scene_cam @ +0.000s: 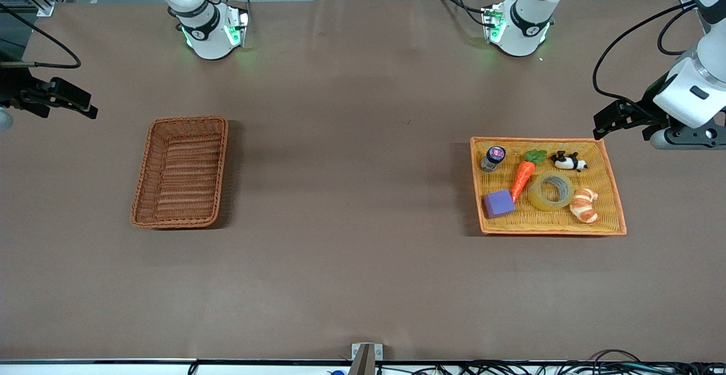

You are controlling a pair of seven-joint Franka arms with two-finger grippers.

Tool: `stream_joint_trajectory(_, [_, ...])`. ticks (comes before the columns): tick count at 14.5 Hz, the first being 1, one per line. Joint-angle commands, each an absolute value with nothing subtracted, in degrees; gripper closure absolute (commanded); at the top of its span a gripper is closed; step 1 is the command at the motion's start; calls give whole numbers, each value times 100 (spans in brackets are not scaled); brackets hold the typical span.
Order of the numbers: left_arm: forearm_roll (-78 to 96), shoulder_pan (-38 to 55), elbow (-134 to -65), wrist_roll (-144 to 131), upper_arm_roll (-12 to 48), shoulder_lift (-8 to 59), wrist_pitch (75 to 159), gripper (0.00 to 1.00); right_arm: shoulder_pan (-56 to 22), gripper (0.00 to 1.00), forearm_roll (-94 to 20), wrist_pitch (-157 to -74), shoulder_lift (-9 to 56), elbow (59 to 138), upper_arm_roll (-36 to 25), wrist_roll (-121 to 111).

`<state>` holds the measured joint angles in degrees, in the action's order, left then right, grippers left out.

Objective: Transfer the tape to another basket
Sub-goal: 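Move the left gripper over the yellow tape roll in the orange basket, then lower the left gripper onto the tape roll and close on its rim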

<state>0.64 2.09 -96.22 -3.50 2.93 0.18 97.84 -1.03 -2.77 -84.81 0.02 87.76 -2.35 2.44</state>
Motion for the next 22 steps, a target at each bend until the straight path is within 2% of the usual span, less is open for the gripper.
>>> stream_joint_trajectory(1, [141,158,-9764,-229,72,44,9957,1,-123,0,-316,-8473,-70,8815,-281,185])
stream_joint_trajectory(6, [141,158,-10888,52,-456,88,11406,2,-123,0,-316,-8473,-70,8824,-281,185])
stream_joint_trajectory(14, [158,158,-11065,79,-545,1405,12057,3,-114,0,-316,-8473,-70,8824,-281,185])
stream_joint_trajectory(18, [132,202,-11434,88,-519,1792,12612,1,-105,0,-316,-8464,-70,8815,-290,185])
stream_joint_trajectory(22, [132,220,-11452,88,-501,2275,12788,1,-105,0,-316,-8473,-70,8824,-290,185])
